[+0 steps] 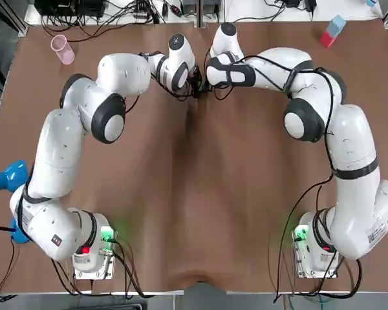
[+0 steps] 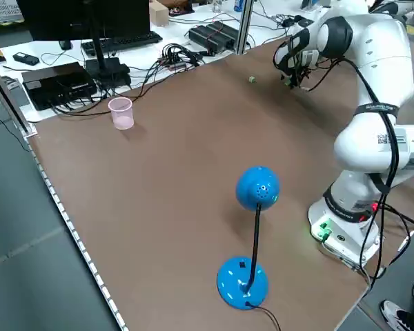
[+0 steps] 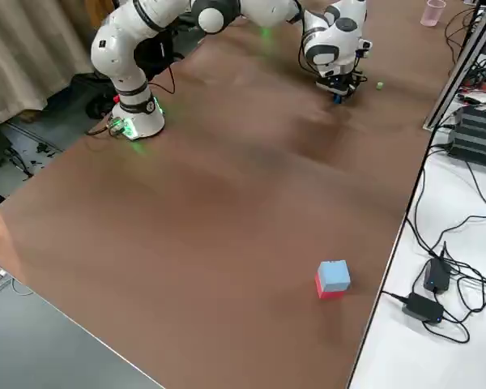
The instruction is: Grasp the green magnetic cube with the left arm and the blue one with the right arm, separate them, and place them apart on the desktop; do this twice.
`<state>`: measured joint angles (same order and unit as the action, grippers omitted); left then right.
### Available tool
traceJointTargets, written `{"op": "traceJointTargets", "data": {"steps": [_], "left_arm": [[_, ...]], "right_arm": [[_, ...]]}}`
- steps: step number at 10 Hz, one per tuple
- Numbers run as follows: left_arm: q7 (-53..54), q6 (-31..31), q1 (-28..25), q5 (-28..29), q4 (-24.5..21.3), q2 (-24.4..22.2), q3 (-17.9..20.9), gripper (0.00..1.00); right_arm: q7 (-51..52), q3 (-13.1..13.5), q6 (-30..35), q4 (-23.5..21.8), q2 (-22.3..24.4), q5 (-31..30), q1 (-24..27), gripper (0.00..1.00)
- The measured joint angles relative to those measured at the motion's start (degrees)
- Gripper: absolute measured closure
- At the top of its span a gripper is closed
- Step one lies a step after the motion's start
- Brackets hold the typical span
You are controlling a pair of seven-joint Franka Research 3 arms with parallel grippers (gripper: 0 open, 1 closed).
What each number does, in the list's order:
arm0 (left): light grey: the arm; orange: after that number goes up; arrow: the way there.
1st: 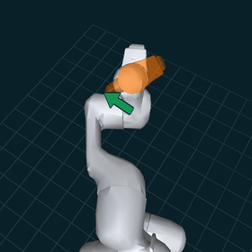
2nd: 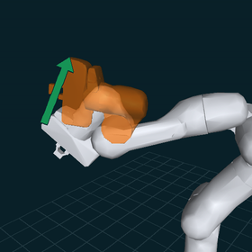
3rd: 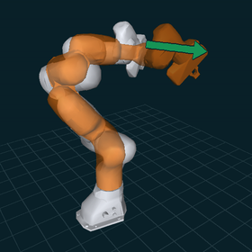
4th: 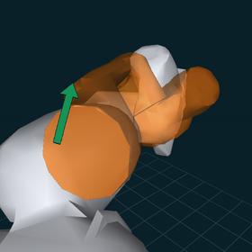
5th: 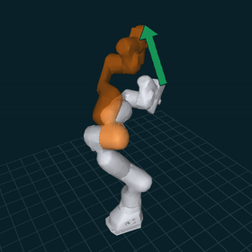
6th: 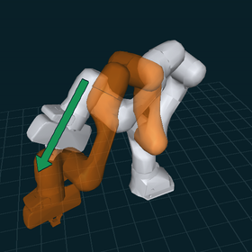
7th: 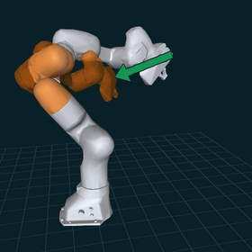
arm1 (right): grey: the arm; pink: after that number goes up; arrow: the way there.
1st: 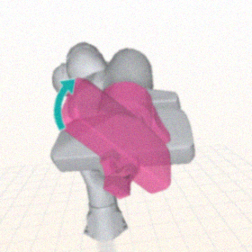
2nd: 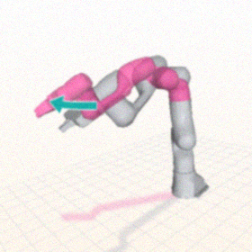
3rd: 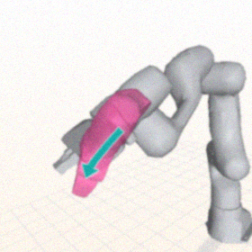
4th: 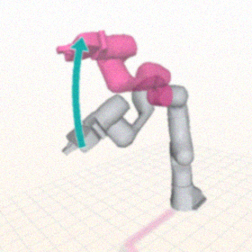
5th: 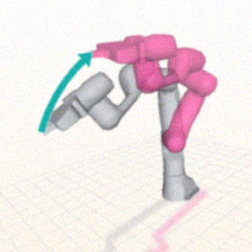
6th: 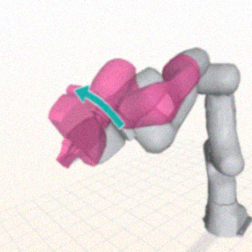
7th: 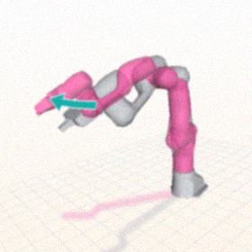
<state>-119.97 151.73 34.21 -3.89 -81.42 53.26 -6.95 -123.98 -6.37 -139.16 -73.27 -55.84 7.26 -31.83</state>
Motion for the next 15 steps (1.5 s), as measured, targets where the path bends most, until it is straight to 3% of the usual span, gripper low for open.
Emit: {"op": "traceJointTargets", "data": {"steps": [2, 4, 6, 8, 11, 12, 15], "left_arm": [[0.8, 0.0, 0.1, 0.0, 0.0, 0.0, -0.1, 0.5], [2.4, 0.0, 0.1, 0.0, 0.1, -0.2, 0.0, 0.76], [3.5, 0.0, 0.0, 0.0, 0.4, -0.4, 0.3, 0.76], [6.8, -4.3, -0.8, 0.0, 0.6, -1.6, 0.5, 0.76], [9.9, -23.8, -4.3, 0.0, -0.8, -7.0, 0.3, 0.76], [10.3, -27.3, -4.9, 0.0, -3.6, -9.9, 0.3, 0.76], [10.5, -33.3, -4.8, 0.0, -18.5, -21.3, -4.1, 0.76]], "right_arm": [[0.0, 0.0, 0.0, 0.0, 0.0, 0.0, 0.0, 0.77], [0.0, 0.0, 0.1, 0.0, 0.0, 0.0, 0.1, 0.77], [0.0, -0.1, 0.2, 0.0, 0.0, 0.0, 0.1, 0.77], [0.0, -0.1, 0.2, 0.0, 0.0, -0.1, 0.1, 0.77], [0.3, -0.1, 0.2, 0.1, 0.0, -0.2, 0.2, 0.74], [0.9, -0.1, 0.2, 0.2, 0.1, -0.2, 0.3, 0.67], [1.7, -0.2, 1.5, 0.4, 1.2, -0.2, 0.8, 0.23]]}}
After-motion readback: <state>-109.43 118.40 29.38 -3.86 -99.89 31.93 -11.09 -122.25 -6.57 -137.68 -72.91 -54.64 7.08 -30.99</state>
